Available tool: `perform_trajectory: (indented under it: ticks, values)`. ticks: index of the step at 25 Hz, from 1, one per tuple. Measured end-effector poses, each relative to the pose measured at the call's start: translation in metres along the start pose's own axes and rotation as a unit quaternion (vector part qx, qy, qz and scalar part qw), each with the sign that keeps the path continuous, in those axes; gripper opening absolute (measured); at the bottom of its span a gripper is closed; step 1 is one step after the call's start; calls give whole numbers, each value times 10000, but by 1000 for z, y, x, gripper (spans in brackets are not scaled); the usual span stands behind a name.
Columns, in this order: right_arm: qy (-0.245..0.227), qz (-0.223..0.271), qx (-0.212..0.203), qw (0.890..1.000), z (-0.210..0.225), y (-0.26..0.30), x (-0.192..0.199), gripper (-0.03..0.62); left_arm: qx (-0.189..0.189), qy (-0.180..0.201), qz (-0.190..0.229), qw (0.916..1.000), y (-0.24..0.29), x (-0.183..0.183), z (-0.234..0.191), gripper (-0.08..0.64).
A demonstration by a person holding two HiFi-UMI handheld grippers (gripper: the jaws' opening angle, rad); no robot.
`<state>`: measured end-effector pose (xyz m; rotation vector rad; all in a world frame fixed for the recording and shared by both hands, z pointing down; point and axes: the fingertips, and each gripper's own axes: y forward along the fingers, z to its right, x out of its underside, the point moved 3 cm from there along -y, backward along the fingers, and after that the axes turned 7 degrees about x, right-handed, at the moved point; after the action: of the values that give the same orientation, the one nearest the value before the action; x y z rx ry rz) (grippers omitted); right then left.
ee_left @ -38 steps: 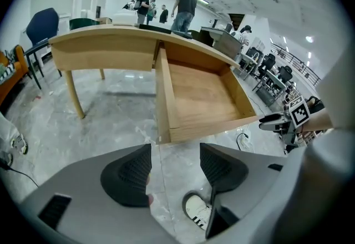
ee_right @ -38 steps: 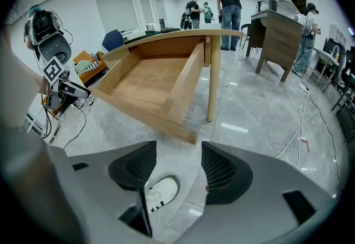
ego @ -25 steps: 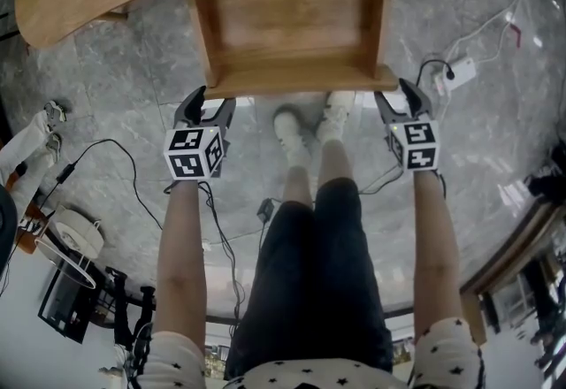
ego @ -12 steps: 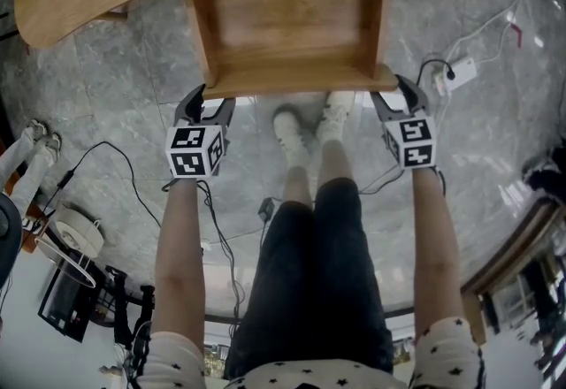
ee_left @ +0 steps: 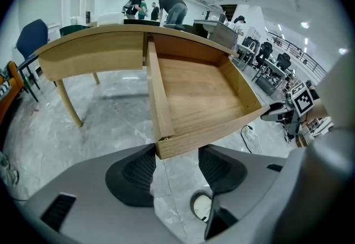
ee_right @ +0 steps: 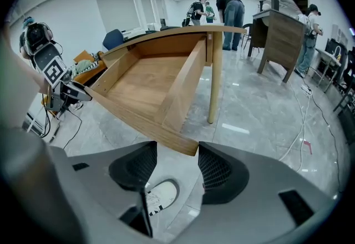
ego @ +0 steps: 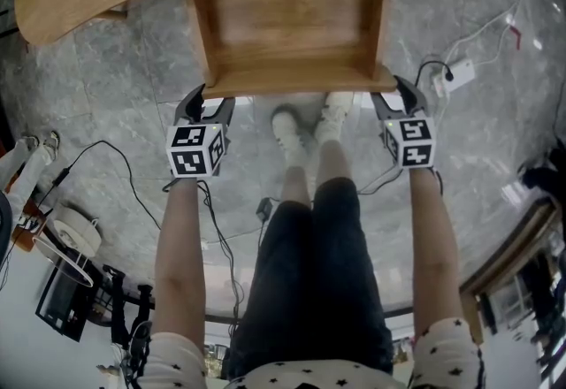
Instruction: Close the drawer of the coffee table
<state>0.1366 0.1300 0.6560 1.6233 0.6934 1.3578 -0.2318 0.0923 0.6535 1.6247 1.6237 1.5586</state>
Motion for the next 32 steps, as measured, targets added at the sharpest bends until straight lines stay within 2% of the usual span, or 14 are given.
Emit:
perform_trajectory:
  ticks: [32]
  values:
    - [258,-221,12,9994,2,-15,-11,230,39,-149,-193,9997,-14,-9,6,250]
